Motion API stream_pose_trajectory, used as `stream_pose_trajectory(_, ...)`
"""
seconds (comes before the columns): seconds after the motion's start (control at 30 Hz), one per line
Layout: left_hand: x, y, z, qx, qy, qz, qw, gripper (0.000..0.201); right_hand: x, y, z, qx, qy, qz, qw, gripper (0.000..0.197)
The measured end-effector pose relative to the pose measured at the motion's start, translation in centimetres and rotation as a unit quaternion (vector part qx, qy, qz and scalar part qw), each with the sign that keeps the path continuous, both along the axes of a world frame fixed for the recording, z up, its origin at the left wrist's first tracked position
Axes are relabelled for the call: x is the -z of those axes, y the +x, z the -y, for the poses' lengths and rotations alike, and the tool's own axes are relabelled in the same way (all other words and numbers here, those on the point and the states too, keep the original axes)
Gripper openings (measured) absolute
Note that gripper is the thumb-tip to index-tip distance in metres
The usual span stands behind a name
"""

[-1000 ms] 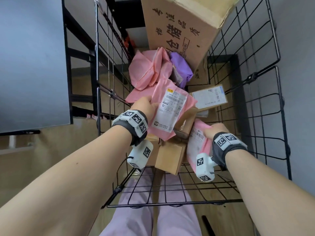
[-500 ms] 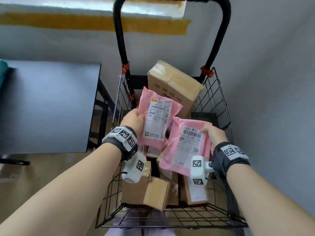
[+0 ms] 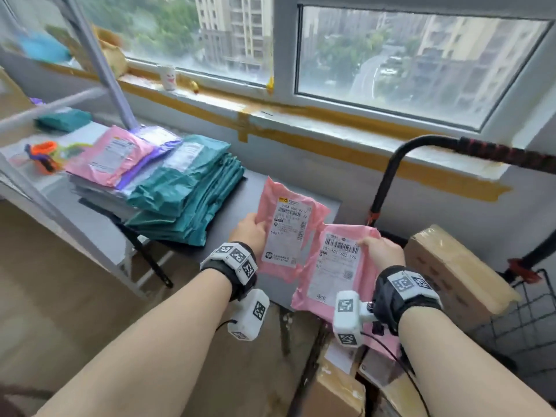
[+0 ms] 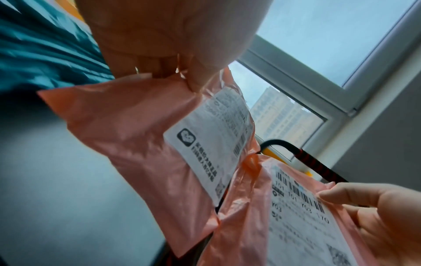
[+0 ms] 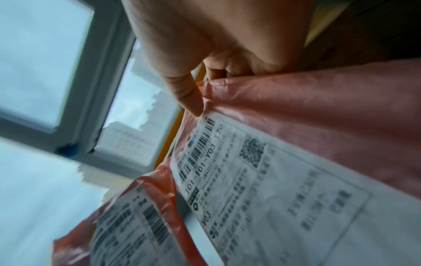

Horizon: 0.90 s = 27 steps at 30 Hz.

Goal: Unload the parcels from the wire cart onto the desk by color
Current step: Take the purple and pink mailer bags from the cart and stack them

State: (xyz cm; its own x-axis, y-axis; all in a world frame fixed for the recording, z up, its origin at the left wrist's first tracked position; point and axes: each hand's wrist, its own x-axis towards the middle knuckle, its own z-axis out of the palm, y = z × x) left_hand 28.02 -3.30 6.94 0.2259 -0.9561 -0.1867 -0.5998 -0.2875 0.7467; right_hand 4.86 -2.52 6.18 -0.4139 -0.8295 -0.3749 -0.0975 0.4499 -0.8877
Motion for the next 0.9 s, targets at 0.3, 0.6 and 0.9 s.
stream_pose_trajectory(0.3, -1.8, 20.9, 3.0, -0.058, -0.033, 0.023, 0.998, 0.021, -1.4, 18.4, 5.3, -0.028, -0.029, 0.001, 0.999, 0.032)
stream_pose_trajectory(0.6, -2.6, 35.9, 7.2, -0.101, -0.047, 0.028, 0.993, 0.03, -3.9, 31.9, 10.0, -0.056, -0.057, -0.007, 0.997, 0.029)
stream_pose_trajectory(0.9, -1.8, 41.1, 15.6, -0.144, -0.053, 0.056, 0.987, 0.03, -4.2, 35.3, 20.1, -0.021, -0.068, -0.007, 0.997, 0.031)
